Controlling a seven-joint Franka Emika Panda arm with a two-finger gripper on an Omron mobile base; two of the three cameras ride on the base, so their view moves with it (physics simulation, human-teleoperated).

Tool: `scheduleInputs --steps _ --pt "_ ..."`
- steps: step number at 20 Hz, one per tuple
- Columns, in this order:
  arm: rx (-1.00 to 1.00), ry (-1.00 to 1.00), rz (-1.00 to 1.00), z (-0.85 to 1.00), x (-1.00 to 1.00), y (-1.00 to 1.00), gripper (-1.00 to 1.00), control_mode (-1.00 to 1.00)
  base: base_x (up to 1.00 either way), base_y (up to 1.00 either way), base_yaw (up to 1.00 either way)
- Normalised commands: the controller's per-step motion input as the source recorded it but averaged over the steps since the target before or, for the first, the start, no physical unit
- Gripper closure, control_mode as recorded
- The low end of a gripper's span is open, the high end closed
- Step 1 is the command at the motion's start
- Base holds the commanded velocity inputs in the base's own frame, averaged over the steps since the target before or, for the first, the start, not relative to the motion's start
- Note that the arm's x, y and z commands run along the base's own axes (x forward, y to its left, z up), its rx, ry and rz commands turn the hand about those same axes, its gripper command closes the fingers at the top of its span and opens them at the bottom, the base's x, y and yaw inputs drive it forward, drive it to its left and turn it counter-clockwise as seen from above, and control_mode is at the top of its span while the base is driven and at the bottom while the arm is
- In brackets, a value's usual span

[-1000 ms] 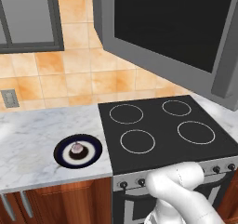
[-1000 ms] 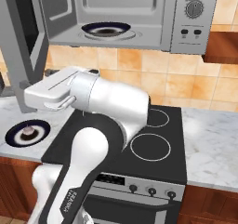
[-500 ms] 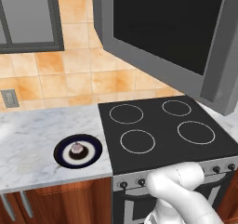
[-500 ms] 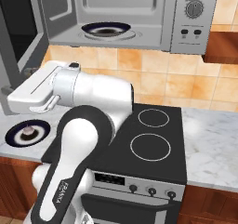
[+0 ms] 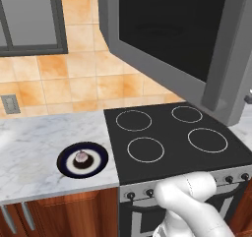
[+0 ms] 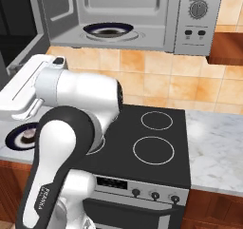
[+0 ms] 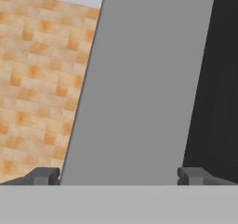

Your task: Pick the garlic from the counter and place it in the microwave. Then turn on the microwave.

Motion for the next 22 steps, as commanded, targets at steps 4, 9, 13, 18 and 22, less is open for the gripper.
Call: scheduleInputs --steps 4,9,13,18,22 --pt "0.00 -0.10 -0.06 0.00 0.04 0.36 -1.00 -1.00 0.00 0.00 0.00" --pt "0.00 -0.04 -0.07 0.00 0.06 0.35 -1.00 -1.00 0.00 0.00 0.00" --pt "0.00 -0.04 -0.07 0.00 0.07 0.35 -1.00 -1.00 0.00 0.00 0.00" --pt "0.00 -0.03 -0.07 0.00 0.08 0.33 -1.00 -1.00 0.00 0.00 0.00" --pt "0.00 -0.01 -0.07 0.00 0.08 0.34 -1.00 -1.00 0.00 0.00 0.00"
